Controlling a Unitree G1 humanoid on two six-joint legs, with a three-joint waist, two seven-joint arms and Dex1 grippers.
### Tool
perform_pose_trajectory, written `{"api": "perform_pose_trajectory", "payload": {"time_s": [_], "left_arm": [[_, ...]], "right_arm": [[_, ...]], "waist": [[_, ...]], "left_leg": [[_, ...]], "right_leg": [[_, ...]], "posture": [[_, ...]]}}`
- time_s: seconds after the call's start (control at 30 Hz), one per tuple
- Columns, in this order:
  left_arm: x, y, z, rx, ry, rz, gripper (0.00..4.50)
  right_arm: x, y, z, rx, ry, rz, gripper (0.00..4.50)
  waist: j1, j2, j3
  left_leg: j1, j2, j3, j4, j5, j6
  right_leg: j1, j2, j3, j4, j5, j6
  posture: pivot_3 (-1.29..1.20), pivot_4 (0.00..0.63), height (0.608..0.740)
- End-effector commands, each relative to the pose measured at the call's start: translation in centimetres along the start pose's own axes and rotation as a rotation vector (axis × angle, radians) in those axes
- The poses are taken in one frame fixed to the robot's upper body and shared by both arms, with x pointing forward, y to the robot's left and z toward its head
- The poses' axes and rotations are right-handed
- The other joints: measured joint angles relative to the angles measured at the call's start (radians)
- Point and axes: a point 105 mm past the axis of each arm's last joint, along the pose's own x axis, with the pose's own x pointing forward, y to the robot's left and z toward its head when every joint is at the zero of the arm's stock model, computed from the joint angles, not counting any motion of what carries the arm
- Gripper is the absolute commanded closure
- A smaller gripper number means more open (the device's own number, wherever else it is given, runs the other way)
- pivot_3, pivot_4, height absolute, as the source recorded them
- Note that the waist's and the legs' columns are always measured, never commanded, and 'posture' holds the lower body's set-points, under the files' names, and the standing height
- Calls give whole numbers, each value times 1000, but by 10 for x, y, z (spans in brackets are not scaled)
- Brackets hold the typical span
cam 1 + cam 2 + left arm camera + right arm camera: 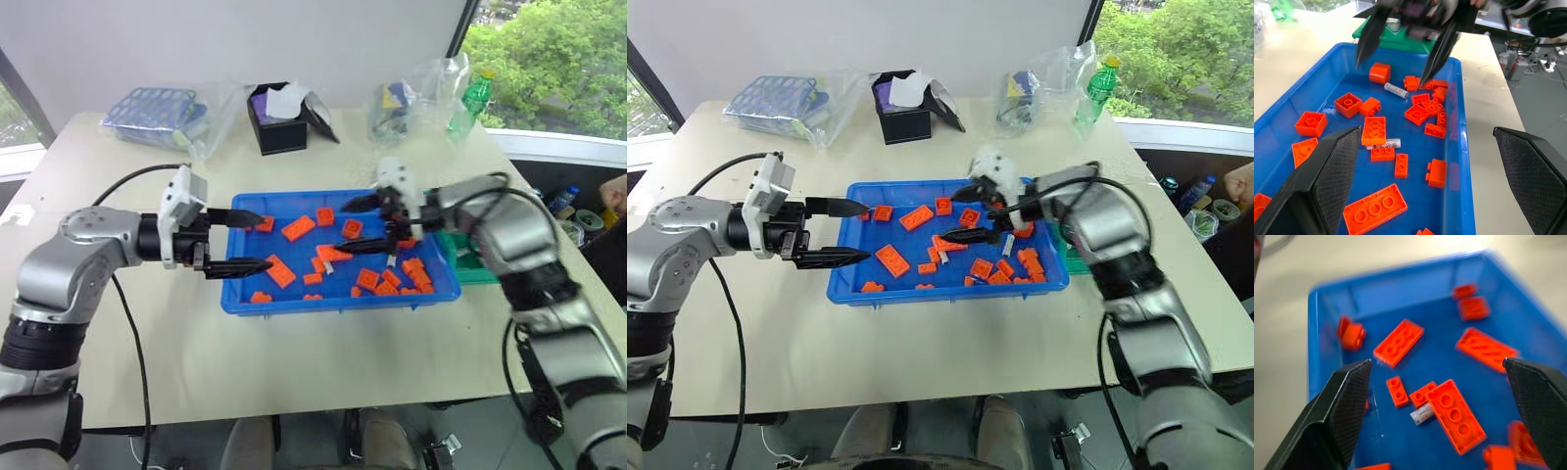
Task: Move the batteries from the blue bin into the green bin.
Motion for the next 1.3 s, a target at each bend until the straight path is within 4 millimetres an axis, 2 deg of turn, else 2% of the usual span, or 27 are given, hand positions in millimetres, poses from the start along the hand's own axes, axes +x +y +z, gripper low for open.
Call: {"api": "perform_pose_trajectory", "payload": {"time_s": [0.03,0.27,0.47,0.57,0.67,0.8,0.97,1.13,1.2,1.3], "left_arm": [[-5,-6,12,55,-12,20,0],[-7,-14,13,59,-7,46,0],[-10,-14,14,58,-9,75,0],[-11,-15,14,59,-10,81,0],[-11,-13,14,59,-13,86,0],[-9,-12,15,60,-16,82,0],[-8,-11,15,56,-16,73,0],[-9,-9,14,51,-15,74,0],[-9,-9,14,50,-14,74,0],[-9,-8,13,41,-13,72,0]], "right_arm": [[10,-17,-9,-103,75,10,75],[22,-25,-38,-164,163,46,75],[26,-29,-46,-141,156,21,75],[30,-31,-43,-121,119,1,828],[32,-31,-42,-110,108,-6,2472],[32,-31,-38,-112,83,-10,4361],[30,-36,-1,-80,-62,-43,4361],[40,-17,28,-139,-131,-19,4361],[42,-12,36,-78,-156,-38,4361],[46,4,39,-33,-173,-34,3596]], "waist": [[-3,0,0],[-6,-1,0],[-22,1,1],[-28,0,1],[-28,1,1],[-25,1,1],[-25,2,2],[-26,2,1],[-25,2,1],[-19,2,1]], "left_leg": [[0,0,0,0,0,0],[1,-2,-1,0,0,0],[2,-1,-2,0,0,0],[3,-1,-2,0,0,-1],[3,-1,-2,0,0,-1],[3,-1,-2,0,0,-1],[3,-2,-2,0,0,-1],[4,-1,-2,0,0,-1],[4,-1,-2,0,0,-1],[3,-2,-2,0,0,-1]], "right_leg": [[0,0,0,1,1,-1],[2,0,1,9,4,0],[2,0,1,10,4,0],[2,0,2,11,4,0],[2,0,2,11,5,0],[3,0,2,10,4,0],[3,0,2,11,4,0],[3,0,2,12,5,0],[3,0,2,12,5,0],[3,0,2,12,5,0]], "posture": [[0,150,716],[0,150,716],[0,150,716],[0,150,716],[0,150,716],[0,150,716],[0,150,716],[0,150,716],[0,150,716],[0,150,716]]}}
